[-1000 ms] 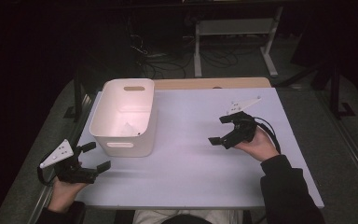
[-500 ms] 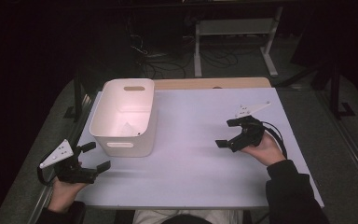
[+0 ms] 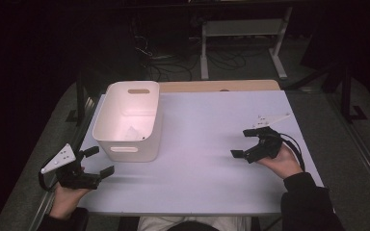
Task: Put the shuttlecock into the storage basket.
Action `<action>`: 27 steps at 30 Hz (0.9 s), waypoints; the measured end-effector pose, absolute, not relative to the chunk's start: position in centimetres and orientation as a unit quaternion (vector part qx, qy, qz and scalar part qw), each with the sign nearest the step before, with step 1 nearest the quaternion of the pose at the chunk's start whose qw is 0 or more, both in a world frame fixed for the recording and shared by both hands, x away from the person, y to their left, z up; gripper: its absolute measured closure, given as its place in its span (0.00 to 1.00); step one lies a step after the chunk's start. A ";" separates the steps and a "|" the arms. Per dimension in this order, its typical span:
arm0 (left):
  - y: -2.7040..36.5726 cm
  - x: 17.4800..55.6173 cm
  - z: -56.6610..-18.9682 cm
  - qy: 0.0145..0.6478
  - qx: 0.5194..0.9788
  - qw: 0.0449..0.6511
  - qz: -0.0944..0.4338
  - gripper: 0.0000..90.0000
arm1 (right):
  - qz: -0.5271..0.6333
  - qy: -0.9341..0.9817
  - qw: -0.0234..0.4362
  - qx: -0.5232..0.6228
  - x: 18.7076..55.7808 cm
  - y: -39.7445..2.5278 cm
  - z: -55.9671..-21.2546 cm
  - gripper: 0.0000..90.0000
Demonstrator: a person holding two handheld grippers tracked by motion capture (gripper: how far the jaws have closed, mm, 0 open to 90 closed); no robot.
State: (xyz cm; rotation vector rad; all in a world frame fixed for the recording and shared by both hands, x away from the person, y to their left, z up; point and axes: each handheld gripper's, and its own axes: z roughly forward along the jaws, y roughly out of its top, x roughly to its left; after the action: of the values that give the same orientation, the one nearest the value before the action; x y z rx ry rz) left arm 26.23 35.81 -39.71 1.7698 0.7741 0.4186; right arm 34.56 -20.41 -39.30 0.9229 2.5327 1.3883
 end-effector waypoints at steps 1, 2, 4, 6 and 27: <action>35.8 26.2 -39.7 0.327 0.748 0.550 0.177 0.00 | 0.459 0.832 0.055 0.306 34.4 -20.6 -39.4 0.00; 35.8 26.2 -39.7 0.327 0.748 0.550 0.177 0.00 | 0.460 0.831 0.056 0.308 34.3 -20.8 -39.4 0.00; 35.8 26.2 -39.7 0.326 0.749 0.549 0.177 0.00 | 0.460 0.829 0.058 0.314 34.0 -21.2 -39.5 0.00; 35.8 26.3 -39.7 0.326 0.750 0.548 0.177 0.00 | 0.463 0.825 0.061 0.318 33.8 -21.6 -39.7 0.00; 35.8 26.2 -39.8 0.327 0.750 0.547 0.178 0.00 | 0.470 0.813 0.079 0.335 31.2 -24.3 -41.3 0.00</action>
State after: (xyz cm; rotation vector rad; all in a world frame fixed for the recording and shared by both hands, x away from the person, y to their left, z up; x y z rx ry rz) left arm 26.24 35.76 -39.75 1.7772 0.7755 0.4217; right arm 31.22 -24.31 -41.26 1.0040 2.4317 1.4067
